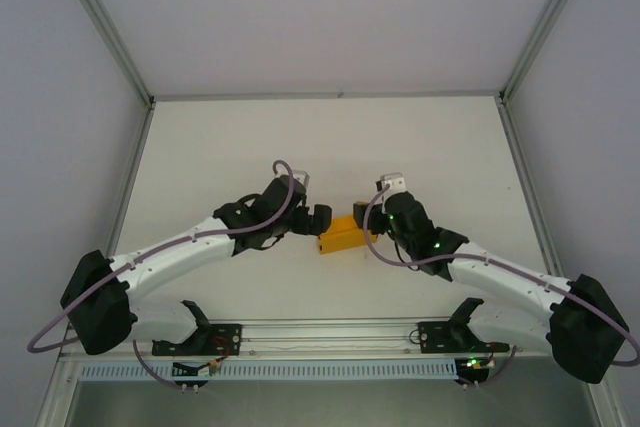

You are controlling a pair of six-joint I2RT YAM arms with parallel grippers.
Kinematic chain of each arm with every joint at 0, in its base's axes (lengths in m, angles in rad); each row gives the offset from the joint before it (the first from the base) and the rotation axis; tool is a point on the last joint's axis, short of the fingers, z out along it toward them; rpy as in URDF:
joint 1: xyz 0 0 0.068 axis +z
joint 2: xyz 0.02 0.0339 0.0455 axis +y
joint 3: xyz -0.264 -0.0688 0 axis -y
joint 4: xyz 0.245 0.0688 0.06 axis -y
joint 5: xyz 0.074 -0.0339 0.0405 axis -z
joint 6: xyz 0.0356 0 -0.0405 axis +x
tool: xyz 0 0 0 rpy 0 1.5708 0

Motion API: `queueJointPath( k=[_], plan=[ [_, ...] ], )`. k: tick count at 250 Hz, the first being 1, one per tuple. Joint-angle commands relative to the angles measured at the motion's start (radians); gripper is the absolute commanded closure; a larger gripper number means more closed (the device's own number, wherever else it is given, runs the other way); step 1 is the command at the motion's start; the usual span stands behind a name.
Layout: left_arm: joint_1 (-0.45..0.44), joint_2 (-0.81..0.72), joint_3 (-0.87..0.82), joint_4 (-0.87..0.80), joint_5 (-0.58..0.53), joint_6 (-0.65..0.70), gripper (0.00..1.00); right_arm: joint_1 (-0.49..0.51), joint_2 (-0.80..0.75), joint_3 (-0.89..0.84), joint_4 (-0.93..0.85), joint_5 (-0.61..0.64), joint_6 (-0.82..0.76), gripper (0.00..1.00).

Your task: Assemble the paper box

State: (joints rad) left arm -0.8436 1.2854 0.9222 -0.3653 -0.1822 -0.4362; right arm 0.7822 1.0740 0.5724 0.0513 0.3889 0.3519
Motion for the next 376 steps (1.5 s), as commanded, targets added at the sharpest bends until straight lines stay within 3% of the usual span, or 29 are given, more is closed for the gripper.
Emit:
queueJointPath(
  k=[1,25,60,118,149,180,203,223,294,341,376],
  plan=[
    [-0.006,-0.033,0.014,-0.089,-0.015,0.018,0.0,-0.029,-0.006,0.074,-0.178,-0.031,-0.02,0.26],
    [-0.006,-0.052,-0.026,-0.077,0.038,0.001,0.0,-0.083,-0.006,0.115,-0.317,-0.174,-0.049,0.21],
    [-0.005,-0.089,-0.057,-0.105,0.034,-0.017,0.0,-0.094,-0.015,0.178,-0.453,-0.511,-0.356,0.0],
    [-0.003,-0.148,-0.111,-0.155,-0.049,-0.046,0.0,-0.094,0.088,0.28,-0.484,-0.621,-0.941,0.0],
    [0.0,-0.181,-0.132,-0.18,-0.1,-0.054,0.0,-0.089,0.257,0.433,-0.66,-0.669,-1.174,0.0],
    [0.007,-0.2,-0.141,-0.209,-0.137,-0.069,0.0,-0.072,0.442,0.595,-0.865,-0.603,-1.286,0.0],
    [0.009,-0.213,-0.147,-0.224,-0.153,-0.075,0.0,-0.063,0.522,0.625,-0.86,-0.493,-1.301,0.0],
    [0.008,-0.224,-0.147,-0.234,-0.173,-0.073,0.0,-0.06,0.563,0.643,-0.86,-0.486,-1.307,0.01],
    [0.011,-0.266,-0.153,-0.261,-0.221,-0.078,0.0,-0.05,0.655,0.653,-0.748,-0.357,-1.229,0.31],
    [0.012,-0.303,-0.169,-0.271,-0.249,-0.089,0.0,-0.048,0.632,0.588,-0.526,-0.251,-1.159,0.53],
    [0.012,-0.319,-0.18,-0.265,-0.251,-0.092,0.0,-0.048,0.645,0.554,-0.415,-0.104,-1.099,0.56]
  ],
)
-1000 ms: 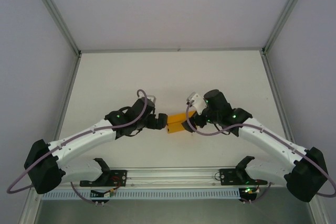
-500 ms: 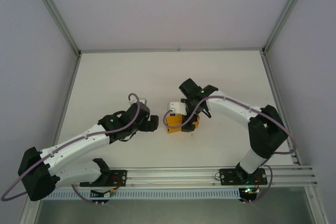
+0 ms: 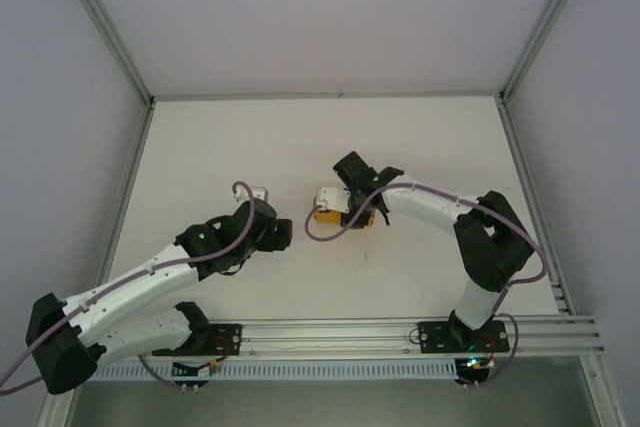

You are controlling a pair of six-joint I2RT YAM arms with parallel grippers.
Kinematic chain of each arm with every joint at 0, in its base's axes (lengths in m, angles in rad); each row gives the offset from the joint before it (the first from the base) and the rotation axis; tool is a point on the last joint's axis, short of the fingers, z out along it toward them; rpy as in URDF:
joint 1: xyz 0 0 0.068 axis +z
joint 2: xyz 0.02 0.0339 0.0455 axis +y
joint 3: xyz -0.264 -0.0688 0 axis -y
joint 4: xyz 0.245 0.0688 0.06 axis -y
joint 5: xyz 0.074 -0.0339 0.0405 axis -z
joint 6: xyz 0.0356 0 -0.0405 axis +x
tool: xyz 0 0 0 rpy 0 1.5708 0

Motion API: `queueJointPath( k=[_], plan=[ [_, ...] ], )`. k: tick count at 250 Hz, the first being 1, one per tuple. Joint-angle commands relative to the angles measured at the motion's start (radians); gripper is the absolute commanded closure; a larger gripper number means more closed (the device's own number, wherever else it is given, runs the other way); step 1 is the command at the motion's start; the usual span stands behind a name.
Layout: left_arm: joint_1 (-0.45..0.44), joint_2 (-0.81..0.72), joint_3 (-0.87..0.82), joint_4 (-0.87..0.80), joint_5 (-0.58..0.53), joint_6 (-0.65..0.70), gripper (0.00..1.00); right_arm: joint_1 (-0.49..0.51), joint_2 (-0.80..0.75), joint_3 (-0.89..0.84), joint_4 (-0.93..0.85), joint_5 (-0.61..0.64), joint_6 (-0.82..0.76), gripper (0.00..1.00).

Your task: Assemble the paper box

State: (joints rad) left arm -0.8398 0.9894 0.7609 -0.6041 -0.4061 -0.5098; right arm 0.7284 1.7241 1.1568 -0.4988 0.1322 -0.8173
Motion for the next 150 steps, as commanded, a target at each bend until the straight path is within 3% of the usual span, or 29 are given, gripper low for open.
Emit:
queueJointPath(
  k=[1,45,62,79,110,150],
  plan=[
    [0.008,-0.022,-0.018,-0.027,-0.027,-0.019,0.0,0.006,-0.004,-0.031,0.137,0.158,0.072,0.56],
    [0.008,-0.014,-0.018,-0.025,-0.031,-0.018,0.0,0.012,0.047,-0.067,0.342,0.446,0.087,0.6],
    [0.008,-0.013,-0.02,-0.021,-0.032,-0.017,0.0,0.023,0.066,-0.093,0.401,0.502,0.07,0.59],
    [0.009,-0.01,-0.024,-0.008,-0.032,-0.017,0.0,0.035,0.069,-0.101,0.378,0.485,0.1,0.55],
    [0.01,-0.003,-0.024,-0.003,-0.03,-0.019,0.0,0.079,0.065,-0.109,0.26,0.407,0.175,0.36],
    [0.013,-0.014,-0.032,0.006,-0.029,-0.034,0.0,0.137,0.012,-0.143,0.137,0.218,0.281,0.12]
  ],
)
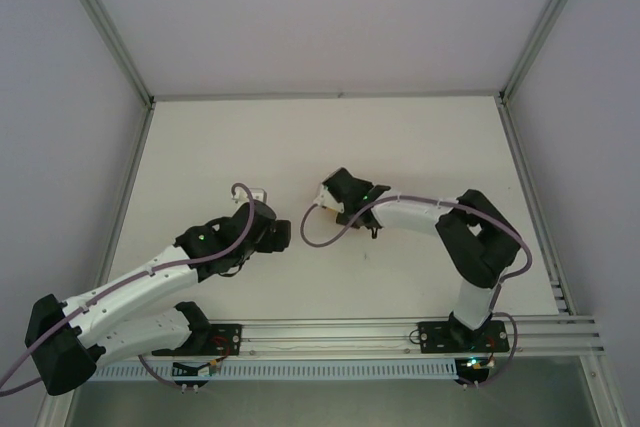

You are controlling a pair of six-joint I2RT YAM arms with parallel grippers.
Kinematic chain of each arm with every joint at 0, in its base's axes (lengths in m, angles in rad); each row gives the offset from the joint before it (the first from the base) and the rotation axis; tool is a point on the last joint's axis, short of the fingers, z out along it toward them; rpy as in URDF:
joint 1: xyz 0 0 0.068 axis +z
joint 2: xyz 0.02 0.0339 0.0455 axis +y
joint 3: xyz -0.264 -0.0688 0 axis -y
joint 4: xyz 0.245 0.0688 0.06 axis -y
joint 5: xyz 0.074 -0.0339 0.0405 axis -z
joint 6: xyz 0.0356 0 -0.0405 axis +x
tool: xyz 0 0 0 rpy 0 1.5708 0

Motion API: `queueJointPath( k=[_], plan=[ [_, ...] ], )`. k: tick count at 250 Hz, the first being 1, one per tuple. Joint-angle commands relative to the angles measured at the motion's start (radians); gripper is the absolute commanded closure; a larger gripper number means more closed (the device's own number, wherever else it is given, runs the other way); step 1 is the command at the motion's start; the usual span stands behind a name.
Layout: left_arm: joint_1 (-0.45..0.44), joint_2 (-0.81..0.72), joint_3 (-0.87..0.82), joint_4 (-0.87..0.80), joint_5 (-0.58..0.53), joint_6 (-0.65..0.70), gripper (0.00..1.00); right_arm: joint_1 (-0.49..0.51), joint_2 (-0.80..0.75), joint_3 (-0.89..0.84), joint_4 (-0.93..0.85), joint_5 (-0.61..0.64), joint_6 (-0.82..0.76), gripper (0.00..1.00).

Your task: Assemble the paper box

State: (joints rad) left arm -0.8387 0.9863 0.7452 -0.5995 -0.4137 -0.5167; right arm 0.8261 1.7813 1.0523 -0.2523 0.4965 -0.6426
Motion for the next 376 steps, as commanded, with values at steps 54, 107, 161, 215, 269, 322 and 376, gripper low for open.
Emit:
queueJointPath(
  k=[54,107,161,215,269,322,376],
  plan=[
    [0.039,-0.04,-0.044,0.069,0.077,-0.04,0.0,0.011,-0.241,-0.111,-0.054,-0.313,0.184,0.0],
    [0.04,-0.013,-0.035,0.137,0.153,-0.03,0.0,-0.079,-0.386,-0.133,-0.066,-0.573,0.142,0.0],
    [0.041,0.109,-0.03,0.342,0.43,0.001,0.0,-0.294,-0.257,0.061,-0.127,-0.715,0.333,0.0],
    [0.024,0.356,0.056,0.496,0.658,0.012,0.0,-0.387,-0.026,0.239,-0.268,-0.772,0.349,0.05],
    [0.01,0.517,0.126,0.542,0.73,0.025,0.0,-0.403,0.105,0.311,-0.313,-0.82,0.398,0.07],
    [0.01,0.608,0.178,0.493,0.684,0.052,0.0,-0.405,0.161,0.318,-0.331,-0.825,0.452,0.1],
    [0.014,0.647,0.188,0.511,0.629,0.055,0.0,-0.402,0.191,0.3,-0.365,-0.854,0.513,0.19]
  ],
)
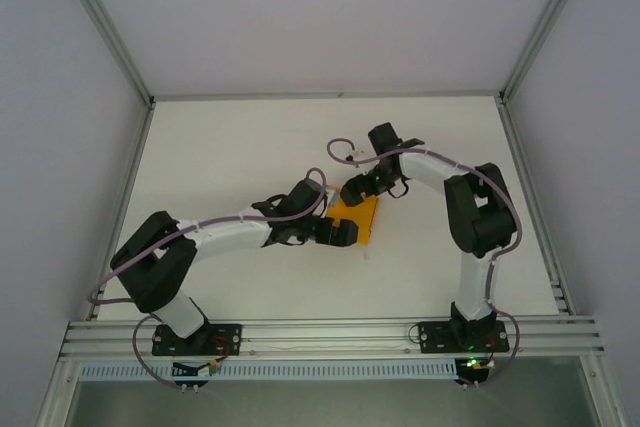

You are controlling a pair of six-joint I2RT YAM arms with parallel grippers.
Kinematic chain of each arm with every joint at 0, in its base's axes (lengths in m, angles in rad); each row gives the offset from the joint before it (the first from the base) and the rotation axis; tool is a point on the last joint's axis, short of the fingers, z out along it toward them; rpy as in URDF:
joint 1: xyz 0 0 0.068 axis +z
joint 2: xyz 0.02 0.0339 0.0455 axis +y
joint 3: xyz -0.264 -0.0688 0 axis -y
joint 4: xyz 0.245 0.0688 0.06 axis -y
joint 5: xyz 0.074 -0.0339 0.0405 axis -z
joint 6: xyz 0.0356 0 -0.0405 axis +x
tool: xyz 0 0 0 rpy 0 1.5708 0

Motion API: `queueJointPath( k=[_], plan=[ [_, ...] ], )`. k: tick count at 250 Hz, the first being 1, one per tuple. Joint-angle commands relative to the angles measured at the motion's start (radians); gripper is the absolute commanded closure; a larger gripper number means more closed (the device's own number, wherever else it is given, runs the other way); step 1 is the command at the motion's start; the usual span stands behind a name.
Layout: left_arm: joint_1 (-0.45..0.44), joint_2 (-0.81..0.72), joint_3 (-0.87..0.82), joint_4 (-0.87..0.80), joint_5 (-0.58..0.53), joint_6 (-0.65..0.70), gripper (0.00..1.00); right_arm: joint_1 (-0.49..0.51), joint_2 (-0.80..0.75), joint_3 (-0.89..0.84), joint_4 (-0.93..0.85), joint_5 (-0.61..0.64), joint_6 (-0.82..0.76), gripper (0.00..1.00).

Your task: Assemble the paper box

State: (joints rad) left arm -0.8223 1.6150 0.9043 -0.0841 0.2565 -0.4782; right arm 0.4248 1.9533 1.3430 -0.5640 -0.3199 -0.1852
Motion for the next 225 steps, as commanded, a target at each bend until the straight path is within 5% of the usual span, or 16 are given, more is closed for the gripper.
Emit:
queueJointPath(
  k=[1,112,183,225],
  plan=[
    [-0.002,0.019,0.03,-0.004,-0.042,0.016,0.0,-0.001,0.019,0.009,-0.056,-0.036,0.057,0.19],
    [0.047,0.125,0.064,0.072,-0.099,-0.066,0.05,0.045,-0.039,-0.105,-0.031,-0.067,0.294,0.47],
    [0.077,0.176,0.033,0.12,-0.163,-0.169,0.17,0.102,-0.106,-0.266,0.077,0.001,0.525,0.58],
    [0.102,0.195,-0.012,0.217,-0.098,-0.196,0.27,0.129,-0.135,-0.338,0.133,0.033,0.58,0.6]
  ],
)
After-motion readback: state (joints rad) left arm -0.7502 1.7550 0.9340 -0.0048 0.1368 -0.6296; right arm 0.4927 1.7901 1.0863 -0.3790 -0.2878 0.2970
